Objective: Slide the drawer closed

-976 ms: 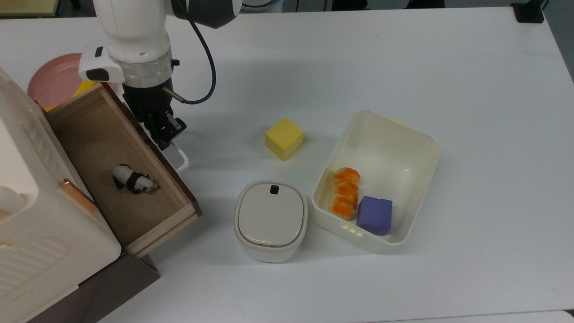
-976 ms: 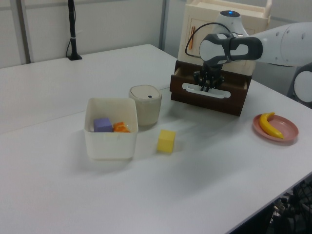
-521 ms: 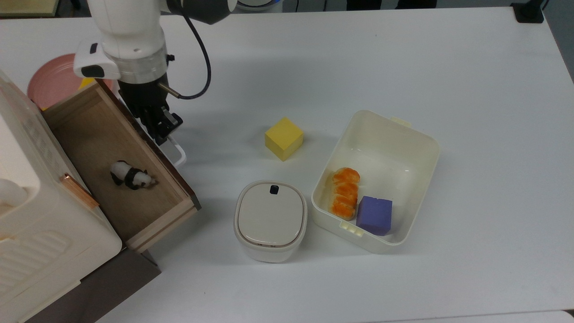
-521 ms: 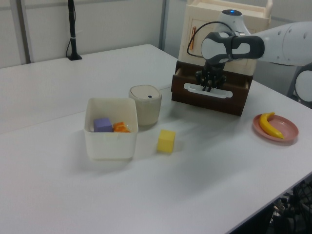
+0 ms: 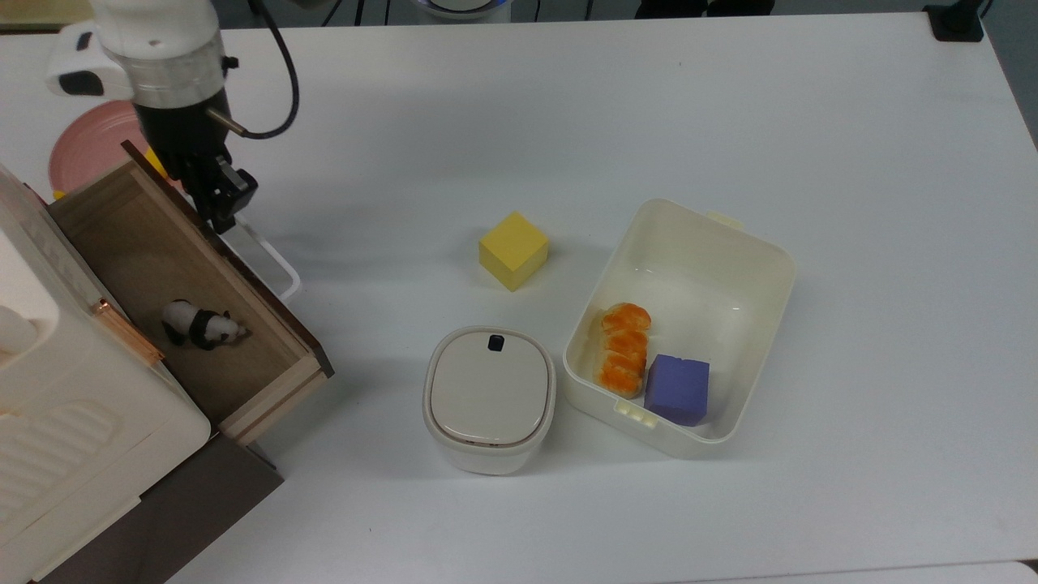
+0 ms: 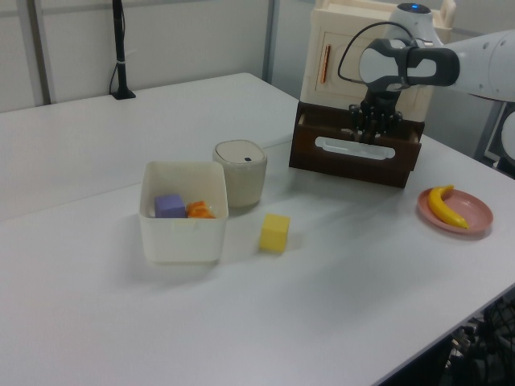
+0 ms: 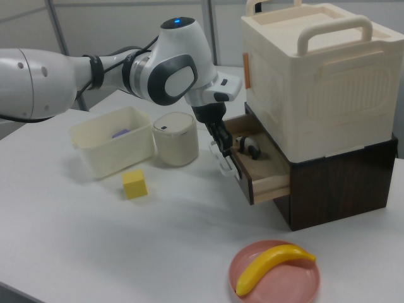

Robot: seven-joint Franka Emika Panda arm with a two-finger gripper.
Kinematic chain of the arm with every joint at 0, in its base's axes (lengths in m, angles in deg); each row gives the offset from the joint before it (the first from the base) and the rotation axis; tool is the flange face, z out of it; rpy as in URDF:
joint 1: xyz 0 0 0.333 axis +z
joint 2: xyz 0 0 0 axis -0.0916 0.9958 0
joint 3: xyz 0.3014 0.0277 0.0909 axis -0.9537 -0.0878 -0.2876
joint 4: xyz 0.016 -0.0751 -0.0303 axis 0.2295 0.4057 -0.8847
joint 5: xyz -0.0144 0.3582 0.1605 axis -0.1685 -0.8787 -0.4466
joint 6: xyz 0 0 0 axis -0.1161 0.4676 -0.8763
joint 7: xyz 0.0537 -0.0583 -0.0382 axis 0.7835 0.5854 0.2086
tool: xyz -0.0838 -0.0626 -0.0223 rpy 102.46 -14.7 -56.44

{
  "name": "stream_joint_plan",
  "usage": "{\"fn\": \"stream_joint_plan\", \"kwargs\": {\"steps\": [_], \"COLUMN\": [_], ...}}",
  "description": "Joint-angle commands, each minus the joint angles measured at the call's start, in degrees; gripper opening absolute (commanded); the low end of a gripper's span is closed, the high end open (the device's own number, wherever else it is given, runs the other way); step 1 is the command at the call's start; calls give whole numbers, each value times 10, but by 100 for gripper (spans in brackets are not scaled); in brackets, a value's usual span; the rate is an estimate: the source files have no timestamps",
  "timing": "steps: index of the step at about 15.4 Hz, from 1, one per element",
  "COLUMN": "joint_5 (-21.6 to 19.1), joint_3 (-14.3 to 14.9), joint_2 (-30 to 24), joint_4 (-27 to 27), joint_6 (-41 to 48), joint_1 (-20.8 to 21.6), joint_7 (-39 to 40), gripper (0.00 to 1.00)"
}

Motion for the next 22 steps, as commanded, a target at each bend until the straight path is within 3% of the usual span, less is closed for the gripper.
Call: {"fn": "stream_joint_plan", "kwargs": {"steps": [1,15,19,22], "joint_5": [18,10,-8,-16], "joint_3": [5,0,-1,-4], "joint_2": [-8,-20,-32,-44], "joint_4": [10,20,10,-1], "joint_6": [-2,32,85,134], "joint_1": [5,6,9,17], "joint_7": [21,60,92,110], "gripper": [25,25,25,61]}}
